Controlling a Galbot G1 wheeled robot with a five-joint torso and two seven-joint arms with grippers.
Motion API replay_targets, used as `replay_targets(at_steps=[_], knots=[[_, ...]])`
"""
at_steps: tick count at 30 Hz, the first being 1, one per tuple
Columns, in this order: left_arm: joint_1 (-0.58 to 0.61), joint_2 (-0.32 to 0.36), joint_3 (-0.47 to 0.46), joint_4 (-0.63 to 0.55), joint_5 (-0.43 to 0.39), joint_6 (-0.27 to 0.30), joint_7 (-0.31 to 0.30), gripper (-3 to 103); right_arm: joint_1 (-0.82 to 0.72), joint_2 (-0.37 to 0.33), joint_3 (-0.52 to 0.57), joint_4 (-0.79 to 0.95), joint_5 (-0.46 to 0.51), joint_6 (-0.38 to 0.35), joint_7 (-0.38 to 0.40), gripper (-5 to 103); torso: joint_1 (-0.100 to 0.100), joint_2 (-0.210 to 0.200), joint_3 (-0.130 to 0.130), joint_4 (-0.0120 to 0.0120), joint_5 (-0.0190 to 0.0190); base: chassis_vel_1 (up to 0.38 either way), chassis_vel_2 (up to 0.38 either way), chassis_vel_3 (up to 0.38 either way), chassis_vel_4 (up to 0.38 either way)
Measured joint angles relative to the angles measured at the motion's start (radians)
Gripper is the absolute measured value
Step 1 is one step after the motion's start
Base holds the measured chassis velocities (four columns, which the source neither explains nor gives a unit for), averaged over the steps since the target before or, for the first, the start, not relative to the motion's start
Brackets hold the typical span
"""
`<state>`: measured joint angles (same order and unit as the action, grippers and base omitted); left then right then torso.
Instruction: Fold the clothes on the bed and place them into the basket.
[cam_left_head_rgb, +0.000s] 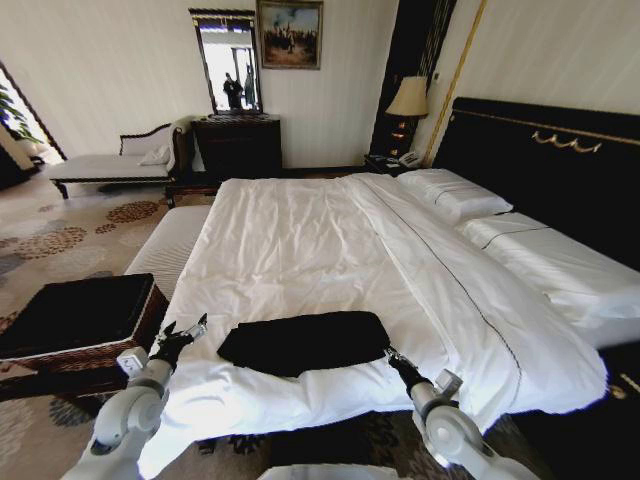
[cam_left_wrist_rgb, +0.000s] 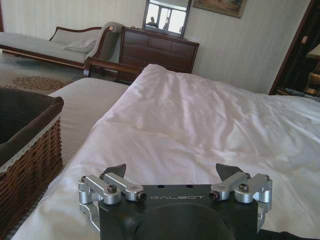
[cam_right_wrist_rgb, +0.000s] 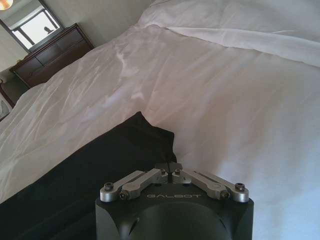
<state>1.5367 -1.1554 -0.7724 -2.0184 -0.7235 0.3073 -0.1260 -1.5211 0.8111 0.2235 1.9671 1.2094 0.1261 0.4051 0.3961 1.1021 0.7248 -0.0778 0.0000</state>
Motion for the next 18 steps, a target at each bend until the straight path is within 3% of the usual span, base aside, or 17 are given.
replay_targets(at_steps=[1,4,9,10,13,14,16,18], knots=[[-0.002,0.000,-0.003,0.004,-0.002,-0.001,0.000,100,-0.001,0.000,-0.001,-0.002,-0.031,0.001,0.003,-2,0.000,0.000,0.000,0.0000,0.0000,0.000,0.000,0.000,0.000],[-0.010,0.000,-0.019,0.010,-0.027,-0.001,-0.004,100,-0.004,-0.001,0.008,-0.007,-0.107,0.019,0.008,14,0.000,0.000,0.000,-0.0001,0.0000,0.000,0.000,0.000,0.000],[-0.028,-0.001,-0.056,0.021,-0.065,0.000,-0.016,100,-0.022,0.002,0.049,0.033,-0.210,0.050,0.054,30,0.000,0.000,0.000,-0.0001,-0.0001,0.000,0.000,0.000,0.000],[-0.028,-0.001,-0.056,0.021,-0.065,0.000,-0.016,100,-0.022,0.002,0.049,0.033,-0.210,0.050,0.054,30,0.000,0.000,0.000,-0.0001,-0.0001,0.000,0.000,0.000,0.000],[-0.054,0.003,-0.107,0.051,-0.073,0.006,-0.022,100,-0.005,0.010,0.058,0.074,-0.198,0.047,0.090,46,0.000,0.000,0.000,-0.0003,-0.0003,0.000,0.000,0.000,0.000],[-0.061,0.009,-0.126,0.063,-0.073,0.007,-0.022,100,0.010,0.013,0.056,0.073,-0.192,0.047,0.083,51,0.000,0.000,0.000,-0.0002,-0.0004,0.000,0.000,0.000,0.000],[-0.067,0.016,-0.144,0.073,-0.076,0.007,-0.021,100,0.033,0.019,0.048,0.066,-0.182,0.047,0.061,51,0.000,0.000,0.000,0.0000,-0.0003,0.000,0.000,0.000,0.000],[-0.070,0.033,-0.178,0.088,-0.082,0.005,-0.012,100,0.086,0.034,0.021,0.036,-0.137,0.047,0.003,62,0.000,0.000,0.000,0.0002,0.0001,0.000,0.000,0.000,0.000]])
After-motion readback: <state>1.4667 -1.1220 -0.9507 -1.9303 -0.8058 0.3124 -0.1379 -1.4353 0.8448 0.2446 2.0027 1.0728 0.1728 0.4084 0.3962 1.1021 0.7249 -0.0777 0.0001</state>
